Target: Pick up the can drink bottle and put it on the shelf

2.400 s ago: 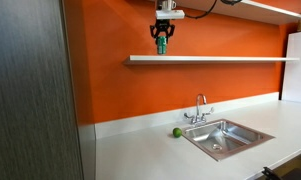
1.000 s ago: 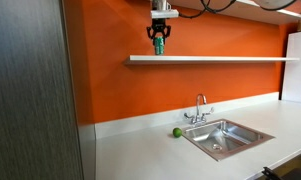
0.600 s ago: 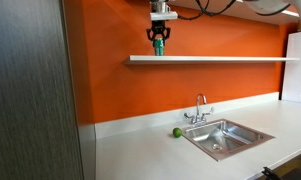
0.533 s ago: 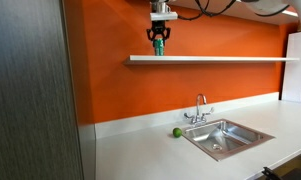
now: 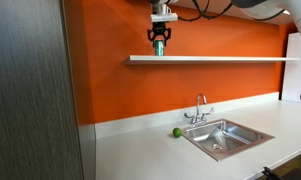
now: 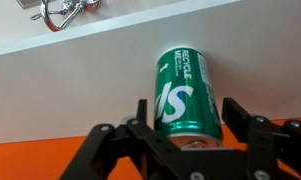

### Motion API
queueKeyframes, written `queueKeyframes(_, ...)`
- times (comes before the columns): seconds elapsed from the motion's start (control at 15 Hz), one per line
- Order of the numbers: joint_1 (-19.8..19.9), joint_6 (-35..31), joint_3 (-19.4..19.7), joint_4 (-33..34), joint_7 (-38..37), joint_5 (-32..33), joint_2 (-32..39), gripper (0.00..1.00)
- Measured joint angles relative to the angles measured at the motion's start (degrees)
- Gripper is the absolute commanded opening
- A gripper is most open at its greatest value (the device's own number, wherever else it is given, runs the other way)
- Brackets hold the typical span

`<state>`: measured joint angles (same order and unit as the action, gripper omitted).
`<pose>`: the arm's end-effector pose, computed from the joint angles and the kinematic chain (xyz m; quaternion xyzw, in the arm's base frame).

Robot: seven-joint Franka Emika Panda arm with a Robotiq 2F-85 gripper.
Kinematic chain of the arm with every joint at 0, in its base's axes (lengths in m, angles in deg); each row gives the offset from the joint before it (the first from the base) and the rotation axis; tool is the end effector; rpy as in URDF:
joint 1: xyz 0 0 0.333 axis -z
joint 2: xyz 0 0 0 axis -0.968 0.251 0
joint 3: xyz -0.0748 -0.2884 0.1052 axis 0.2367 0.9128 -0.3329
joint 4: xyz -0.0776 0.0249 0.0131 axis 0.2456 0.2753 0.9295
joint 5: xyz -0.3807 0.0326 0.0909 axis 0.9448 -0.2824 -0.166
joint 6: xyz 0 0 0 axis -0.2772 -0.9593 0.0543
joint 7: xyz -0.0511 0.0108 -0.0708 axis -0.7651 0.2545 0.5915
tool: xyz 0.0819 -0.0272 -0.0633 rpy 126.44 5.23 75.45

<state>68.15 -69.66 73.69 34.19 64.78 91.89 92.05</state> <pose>0.6557 0.1097 0.7039 0.9706 -0.0918 0.2090 0.0769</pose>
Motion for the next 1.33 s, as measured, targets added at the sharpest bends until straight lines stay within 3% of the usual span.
queueKeyframes(0.8,-0.1,0.7,0.7,0.8,0.0,-0.1,0.8,1.0)
queueKeyframes(1.33,0.1,-3.0,0.7,-9.3,-0.1,-1.6,-5.7,1.0)
